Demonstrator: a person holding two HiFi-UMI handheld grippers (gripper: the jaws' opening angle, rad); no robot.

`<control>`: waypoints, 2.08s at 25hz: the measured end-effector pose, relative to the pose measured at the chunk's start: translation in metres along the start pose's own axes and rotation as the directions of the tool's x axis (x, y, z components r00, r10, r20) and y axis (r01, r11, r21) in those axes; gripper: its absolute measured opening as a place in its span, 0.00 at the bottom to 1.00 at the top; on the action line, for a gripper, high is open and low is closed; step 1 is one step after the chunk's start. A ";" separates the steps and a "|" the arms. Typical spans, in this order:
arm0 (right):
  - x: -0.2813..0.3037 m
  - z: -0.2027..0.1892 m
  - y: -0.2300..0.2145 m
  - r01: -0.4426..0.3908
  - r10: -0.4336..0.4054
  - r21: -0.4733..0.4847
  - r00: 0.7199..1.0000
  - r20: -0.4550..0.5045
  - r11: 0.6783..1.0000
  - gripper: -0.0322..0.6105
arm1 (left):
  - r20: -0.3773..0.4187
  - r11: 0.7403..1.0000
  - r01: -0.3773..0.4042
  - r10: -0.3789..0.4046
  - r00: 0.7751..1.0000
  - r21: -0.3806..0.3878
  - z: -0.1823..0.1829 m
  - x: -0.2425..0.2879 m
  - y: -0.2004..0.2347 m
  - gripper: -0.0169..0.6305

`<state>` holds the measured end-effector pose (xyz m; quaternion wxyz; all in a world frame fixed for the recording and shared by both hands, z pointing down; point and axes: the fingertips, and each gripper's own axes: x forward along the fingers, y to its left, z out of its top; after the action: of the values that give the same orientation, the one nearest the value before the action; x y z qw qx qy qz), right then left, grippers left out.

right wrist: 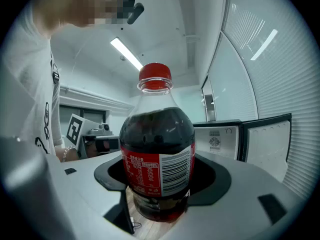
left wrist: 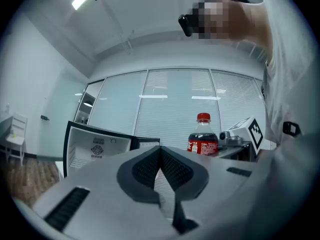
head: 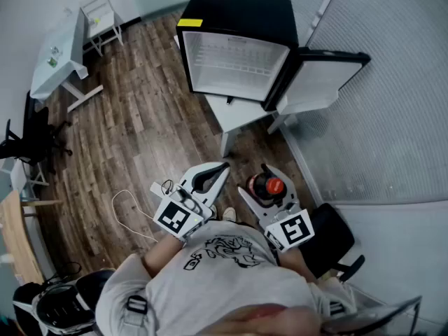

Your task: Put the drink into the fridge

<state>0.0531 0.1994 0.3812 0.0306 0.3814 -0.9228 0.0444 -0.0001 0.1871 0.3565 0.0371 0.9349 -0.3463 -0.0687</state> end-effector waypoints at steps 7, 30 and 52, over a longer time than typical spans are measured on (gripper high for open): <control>0.004 0.006 0.013 0.000 0.000 -0.007 1.000 -0.001 1.000 0.55 | 0.008 1.000 0.013 -0.012 1.000 -0.008 0.004 -0.011 0.003 0.03; 0.063 0.011 0.047 0.025 -0.025 -0.005 1.000 0.002 1.000 0.55 | -0.012 0.999 0.028 -0.029 1.000 -0.032 0.003 -0.061 0.058 0.03; 0.101 0.020 -0.027 0.027 -0.027 -0.002 0.999 0.031 1.000 0.55 | -0.027 0.999 0.043 -0.043 0.999 -0.018 -0.003 0.016 0.100 0.03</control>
<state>0.0009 0.1075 0.3724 0.0175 0.3944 -0.9180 0.0372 -0.0514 0.1012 0.3698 0.0484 0.9426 -0.3250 -0.0599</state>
